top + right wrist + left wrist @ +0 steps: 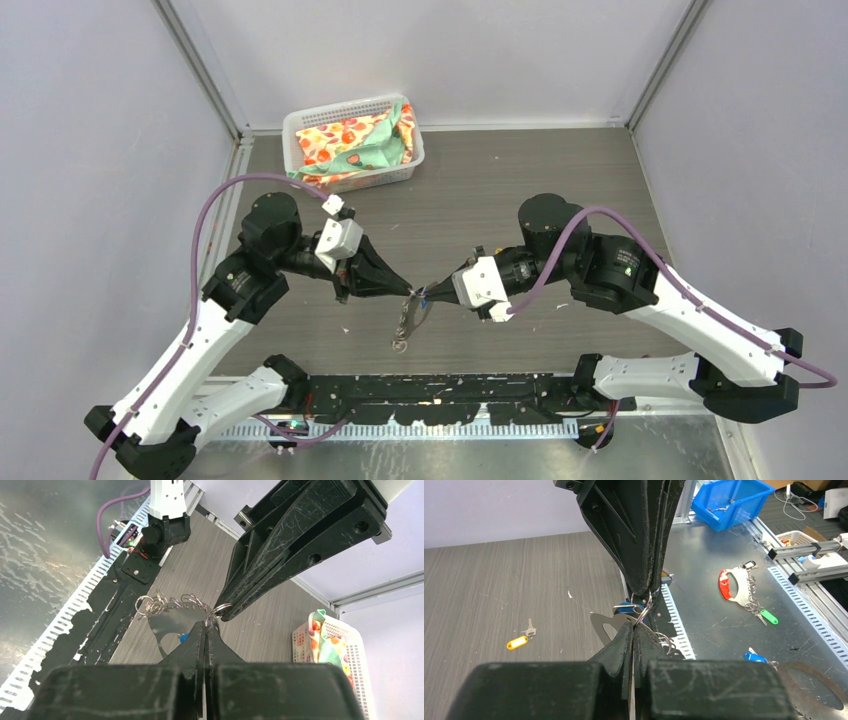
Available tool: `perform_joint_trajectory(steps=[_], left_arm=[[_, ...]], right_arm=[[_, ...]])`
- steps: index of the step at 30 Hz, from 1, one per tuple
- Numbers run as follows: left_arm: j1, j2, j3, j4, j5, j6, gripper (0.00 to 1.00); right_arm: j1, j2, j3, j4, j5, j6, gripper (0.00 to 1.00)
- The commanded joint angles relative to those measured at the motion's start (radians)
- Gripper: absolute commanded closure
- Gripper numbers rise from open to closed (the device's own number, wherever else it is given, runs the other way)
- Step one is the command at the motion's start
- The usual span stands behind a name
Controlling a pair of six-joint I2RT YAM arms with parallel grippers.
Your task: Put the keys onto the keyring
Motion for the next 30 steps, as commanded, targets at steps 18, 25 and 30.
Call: perform_joint_trajectory(steps=[18,25,30], left_arm=[[-0.009,0.003,0.014,-0.100,-0.056,0.086,1.00],[-0.009,-0.014,0.003,-0.100,0.015,0.107,1.00],[-0.009,-0.019,0.003,-0.100,0.034,0.115,1.00]], right_arm=[[0.004,0.023,0.037,0.063,0.012,-0.006,0.99],[0.005,0.014,0.038,0.039,0.038,-0.016,0.99],[0.004,-0.022,0.023,0.013,0.061,-0.019,0.99]])
